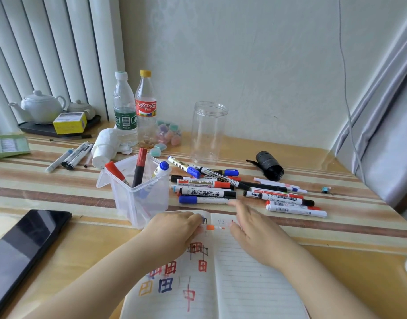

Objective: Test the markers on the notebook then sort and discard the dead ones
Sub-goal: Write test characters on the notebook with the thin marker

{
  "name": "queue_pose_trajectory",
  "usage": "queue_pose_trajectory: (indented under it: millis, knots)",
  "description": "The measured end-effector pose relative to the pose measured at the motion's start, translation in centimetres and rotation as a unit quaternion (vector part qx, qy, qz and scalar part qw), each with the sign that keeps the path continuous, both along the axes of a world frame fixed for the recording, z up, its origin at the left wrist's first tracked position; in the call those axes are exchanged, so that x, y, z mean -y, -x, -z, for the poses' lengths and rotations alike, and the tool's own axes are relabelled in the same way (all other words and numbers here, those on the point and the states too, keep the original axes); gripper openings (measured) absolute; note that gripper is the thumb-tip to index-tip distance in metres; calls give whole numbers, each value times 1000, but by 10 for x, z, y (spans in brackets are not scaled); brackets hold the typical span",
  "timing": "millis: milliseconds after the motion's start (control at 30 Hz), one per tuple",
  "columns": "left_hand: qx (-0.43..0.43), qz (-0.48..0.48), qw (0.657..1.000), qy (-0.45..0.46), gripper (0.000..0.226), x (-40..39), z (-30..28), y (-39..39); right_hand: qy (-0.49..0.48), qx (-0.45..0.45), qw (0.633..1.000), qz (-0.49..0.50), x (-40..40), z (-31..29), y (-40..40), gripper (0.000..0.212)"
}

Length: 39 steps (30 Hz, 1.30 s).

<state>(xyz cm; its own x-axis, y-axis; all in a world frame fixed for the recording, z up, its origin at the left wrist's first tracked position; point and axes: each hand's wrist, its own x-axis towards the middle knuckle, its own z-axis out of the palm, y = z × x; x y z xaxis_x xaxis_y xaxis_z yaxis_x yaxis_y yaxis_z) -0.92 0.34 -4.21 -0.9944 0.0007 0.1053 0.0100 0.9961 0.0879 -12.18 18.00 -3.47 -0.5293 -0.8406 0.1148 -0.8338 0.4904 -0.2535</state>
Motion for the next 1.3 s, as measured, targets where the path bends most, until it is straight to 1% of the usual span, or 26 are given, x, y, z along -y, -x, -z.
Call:
queue_pose_trajectory:
  millis: [67,133,233,267,333,367,433,500,533,600,667,767,867,900,933,967,1033,1100,1167,1233,1300]
  knots:
    - [-7,-19,1000,-18,33,1,-1,-1,-12,31,999,22,1,3,10,47]
    - [-10,-34,999,-20,31,2,-1,-1,-26,30,998,41,5,7,17,47]
    - [-12,-46,999,-17,28,1,-1,0,-52,-13,998,29,9,11,17,54]
    - [-7,-52,999,-16,28,1,0,0,-45,-30,998,21,9,12,15,58]
    - [-9,-60,998,-23,27,1,0,1,5,-68,998,-1,10,8,8,66]
    - [-13,-58,998,-27,26,0,0,2,29,-111,993,-22,12,6,5,59]
    - [-13,-44,999,-28,25,-7,-4,4,69,-190,977,-61,15,7,-3,36]
    - [-18,-27,999,-31,24,-17,-8,6,93,-219,967,-93,18,13,-8,21]
    - [-28,-23,999,-41,24,-23,-11,6,98,-226,964,-97,18,15,-8,17]
    - [-57,-18,995,-76,27,-31,-16,5,103,-229,964,-81,11,16,-9,17]
    - [-83,-15,992,-94,32,-33,-19,4,118,-243,962,-50,-2,16,-3,9]
    - [-112,-7,990,-88,34,-36,-22,7,104,-219,970,25,-28,11,5,23]
    - [-120,14,989,-84,34,-43,-21,15,112,-207,967,93,-51,7,15,16]
    - [-115,24,990,-80,33,-46,-19,18,127,-186,966,126,-57,4,17,15]
    - [-106,35,991,-74,31,-48,-17,22,155,-144,963,164,-61,2,18,17]
    - [-94,46,992,-66,30,-51,-14,25,198,-82,957,194,-62,1,19,17]
    - [-70,64,995,-38,30,-55,-6,31,260,88,938,212,-61,0,19,19]
    - [-61,67,996,-22,29,-54,1,33,278,211,913,211,-55,0,16,17]
    - [-55,56,996,-38,29,-49,4,33,262,275,903,202,-46,1,13,12]
    - [-52,40,997,-38,29,-40,5,29,256,312,895,192,-32,4,6,7]
    - [-70,30,996,-39,28,-29,7,26,253,338,888,180,-16,9,-3,12]
